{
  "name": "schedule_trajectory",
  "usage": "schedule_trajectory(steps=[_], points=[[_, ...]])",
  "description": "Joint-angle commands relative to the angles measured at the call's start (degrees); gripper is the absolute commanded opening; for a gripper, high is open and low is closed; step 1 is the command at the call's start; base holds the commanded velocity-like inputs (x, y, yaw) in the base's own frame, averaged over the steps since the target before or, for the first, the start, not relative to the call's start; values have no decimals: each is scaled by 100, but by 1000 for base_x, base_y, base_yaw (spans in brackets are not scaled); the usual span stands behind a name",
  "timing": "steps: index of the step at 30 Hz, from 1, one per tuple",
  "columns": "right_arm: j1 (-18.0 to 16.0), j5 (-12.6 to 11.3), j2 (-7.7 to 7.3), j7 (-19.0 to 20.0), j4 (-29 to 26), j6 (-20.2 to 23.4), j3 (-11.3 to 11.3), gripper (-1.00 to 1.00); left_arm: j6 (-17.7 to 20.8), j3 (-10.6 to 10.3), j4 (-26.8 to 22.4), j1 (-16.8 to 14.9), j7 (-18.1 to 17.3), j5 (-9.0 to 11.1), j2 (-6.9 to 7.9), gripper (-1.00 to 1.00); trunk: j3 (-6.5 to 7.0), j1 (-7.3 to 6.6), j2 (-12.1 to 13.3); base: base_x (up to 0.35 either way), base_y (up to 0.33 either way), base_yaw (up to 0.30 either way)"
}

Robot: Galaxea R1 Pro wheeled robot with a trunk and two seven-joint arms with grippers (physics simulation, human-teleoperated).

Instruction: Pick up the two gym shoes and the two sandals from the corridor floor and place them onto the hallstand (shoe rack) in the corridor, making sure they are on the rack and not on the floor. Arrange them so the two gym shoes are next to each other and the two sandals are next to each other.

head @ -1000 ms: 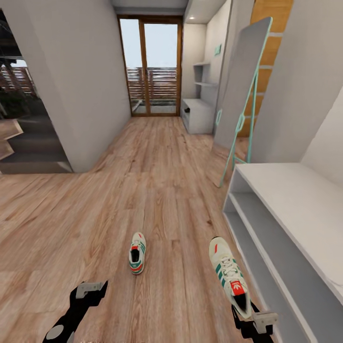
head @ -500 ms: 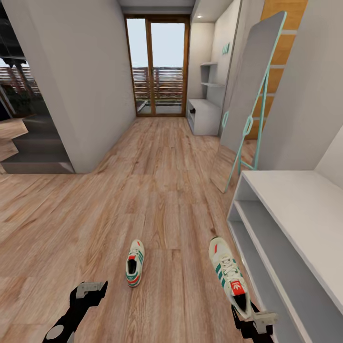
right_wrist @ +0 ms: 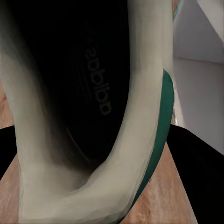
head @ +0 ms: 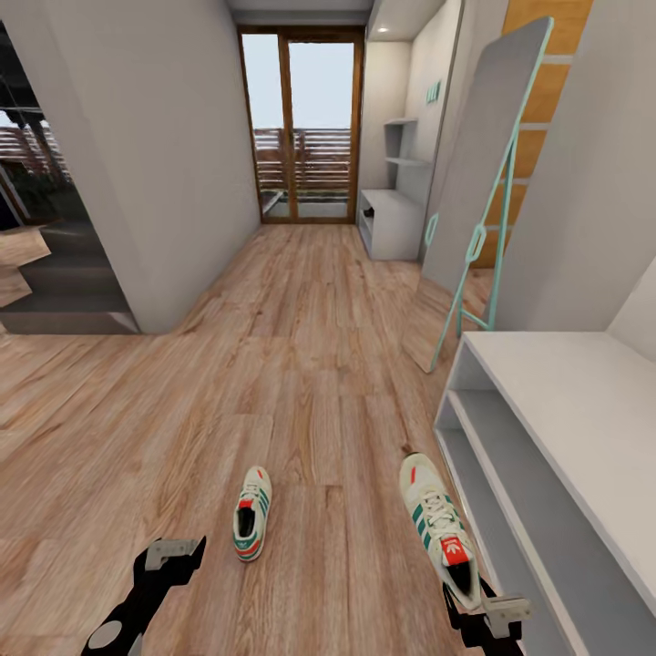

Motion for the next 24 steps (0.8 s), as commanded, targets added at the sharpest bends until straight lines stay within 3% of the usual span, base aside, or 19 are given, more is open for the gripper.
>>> schedule_trajectory(steps=[1,24], points=[[-3,12,1,49,2,-16,-51,-100,-17,39,4,-6,-48,-29,-5,100,-8,-1,-2,56,-1,100],[-2,12,1,49,2,-16,-55,-100,-17,43,1,-6,-48,-29,-5,100,-28,-1,-2,154,-47,24]])
